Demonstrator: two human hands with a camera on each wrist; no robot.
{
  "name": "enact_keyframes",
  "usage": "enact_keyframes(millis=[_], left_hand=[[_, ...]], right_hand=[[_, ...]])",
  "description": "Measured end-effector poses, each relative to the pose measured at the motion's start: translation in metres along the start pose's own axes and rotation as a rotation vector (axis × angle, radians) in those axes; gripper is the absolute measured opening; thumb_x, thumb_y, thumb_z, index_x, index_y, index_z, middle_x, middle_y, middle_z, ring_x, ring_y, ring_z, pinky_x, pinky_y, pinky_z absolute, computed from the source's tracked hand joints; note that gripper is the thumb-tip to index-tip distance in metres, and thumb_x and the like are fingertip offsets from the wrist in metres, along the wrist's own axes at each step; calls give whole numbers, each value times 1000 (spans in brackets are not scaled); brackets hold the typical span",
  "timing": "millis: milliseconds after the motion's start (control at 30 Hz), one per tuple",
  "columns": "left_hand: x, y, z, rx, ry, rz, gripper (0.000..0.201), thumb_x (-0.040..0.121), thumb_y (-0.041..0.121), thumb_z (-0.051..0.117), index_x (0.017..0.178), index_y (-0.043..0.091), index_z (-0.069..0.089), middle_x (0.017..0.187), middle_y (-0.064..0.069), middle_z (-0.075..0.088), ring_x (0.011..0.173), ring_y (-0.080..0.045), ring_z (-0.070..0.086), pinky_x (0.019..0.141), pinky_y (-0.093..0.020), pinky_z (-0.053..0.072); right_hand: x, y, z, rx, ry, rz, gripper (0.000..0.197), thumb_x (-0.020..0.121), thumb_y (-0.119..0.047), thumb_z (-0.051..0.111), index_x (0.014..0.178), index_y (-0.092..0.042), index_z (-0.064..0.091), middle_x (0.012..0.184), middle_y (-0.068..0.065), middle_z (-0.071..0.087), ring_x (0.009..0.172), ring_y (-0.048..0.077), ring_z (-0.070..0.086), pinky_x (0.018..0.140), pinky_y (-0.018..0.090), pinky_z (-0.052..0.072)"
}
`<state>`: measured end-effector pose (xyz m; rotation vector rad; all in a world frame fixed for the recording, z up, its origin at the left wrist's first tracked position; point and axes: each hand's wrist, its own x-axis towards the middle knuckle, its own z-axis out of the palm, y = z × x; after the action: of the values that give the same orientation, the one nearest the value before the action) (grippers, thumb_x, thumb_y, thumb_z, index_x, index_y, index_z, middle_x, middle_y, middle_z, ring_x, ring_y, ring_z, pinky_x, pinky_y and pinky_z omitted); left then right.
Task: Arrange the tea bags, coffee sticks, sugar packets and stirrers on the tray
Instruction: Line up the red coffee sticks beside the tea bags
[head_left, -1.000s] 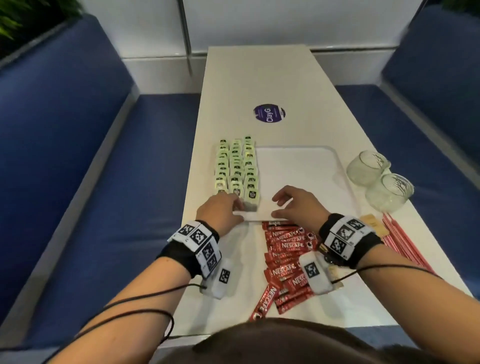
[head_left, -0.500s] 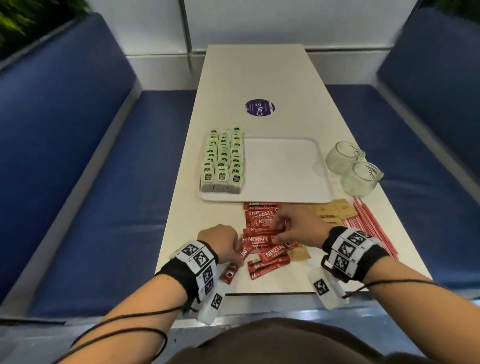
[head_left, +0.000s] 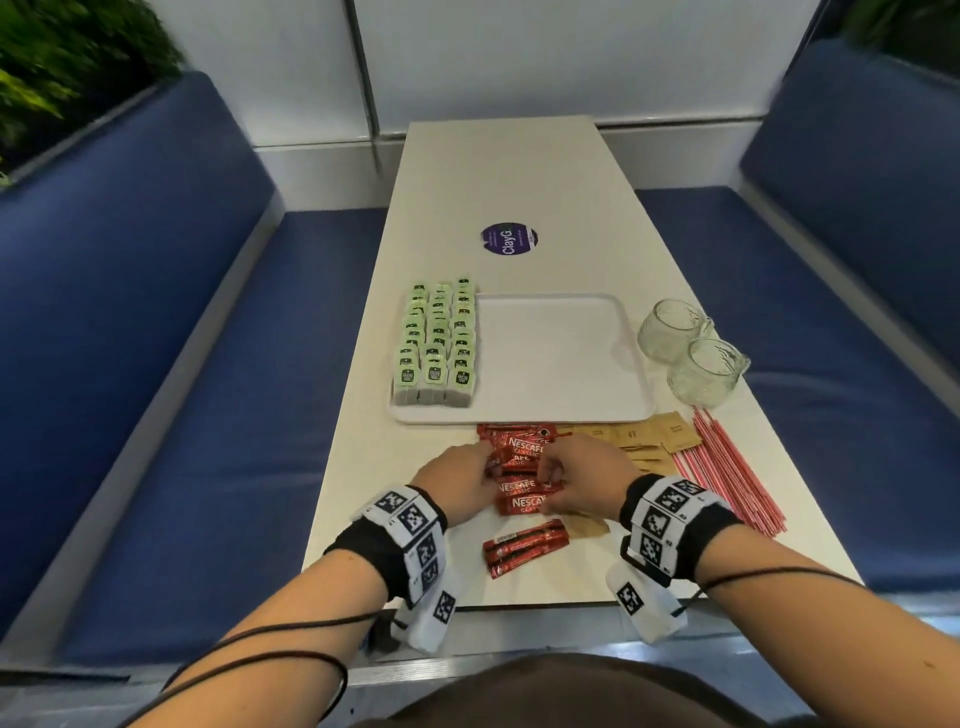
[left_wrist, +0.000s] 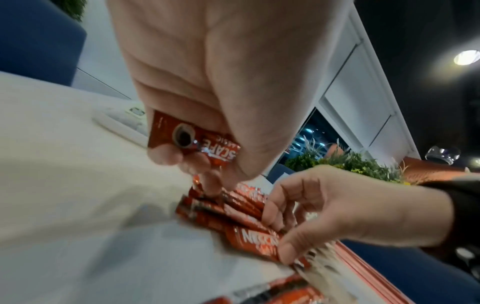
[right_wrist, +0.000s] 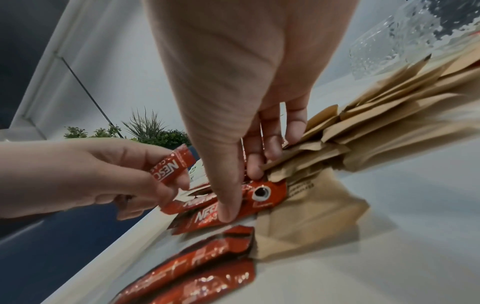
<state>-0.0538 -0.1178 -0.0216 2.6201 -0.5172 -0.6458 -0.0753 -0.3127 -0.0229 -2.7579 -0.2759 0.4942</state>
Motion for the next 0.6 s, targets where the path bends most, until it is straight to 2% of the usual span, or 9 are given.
enact_keyframes(millis=[100, 233, 333, 467, 533, 600], left_hand=[[6, 5, 8, 136, 47, 20, 45, 88, 39, 65, 127, 22, 52, 118, -1, 56, 106, -21, 57, 77, -28, 42], [14, 5, 13, 214, 72, 30, 43, 88, 42, 64, 125, 23, 56, 121, -2, 55, 111, -22, 56, 82, -31, 44], [17, 4, 12, 244, 49, 22, 43, 86, 42, 65, 122, 21, 56, 119, -1, 57, 108, -22, 58, 83, -33, 48], [19, -1, -2, 244, -61, -5, 40, 90, 37, 60, 125, 20, 56, 120, -4, 64, 107, -24, 62, 87, -36, 52], [19, -5, -13, 166, -109, -8, 36, 90, 33, 60, 123, 21, 58, 112, -4, 68, 98, -22, 65, 84, -34, 53], [17, -7, -24, 11, -128, -19, 24, 93, 26, 55, 115, 17, 59, 90, -3, 73, 78, -18, 67, 69, -29, 54]], right_hand=[[3, -1, -1, -21, 8, -5, 31, 69, -45, 81, 92, -29, 66, 92, -12, 61, 86, 8, 55, 72, 27, 48], [5, -2, 0, -46, 14, -10, 30, 69, -45, 80, 90, -30, 64, 87, -13, 60, 85, 11, 55, 67, 27, 43], [3, -5, -1, -93, 26, 0, 35, 69, -49, 78, 93, -30, 60, 82, -13, 55, 84, 12, 54, 67, 28, 41], [3, -6, 0, -93, 12, 18, 36, 69, -51, 78, 92, -30, 60, 86, -11, 58, 84, 12, 55, 68, 29, 42], [3, -6, 0, -81, -7, 17, 32, 72, -47, 77, 96, -31, 65, 91, -11, 60, 89, 12, 55, 73, 30, 46], [2, -8, 0, -60, -21, 7, 26, 75, -40, 76, 98, -30, 69, 95, -10, 60, 92, 12, 55, 76, 29, 47]])
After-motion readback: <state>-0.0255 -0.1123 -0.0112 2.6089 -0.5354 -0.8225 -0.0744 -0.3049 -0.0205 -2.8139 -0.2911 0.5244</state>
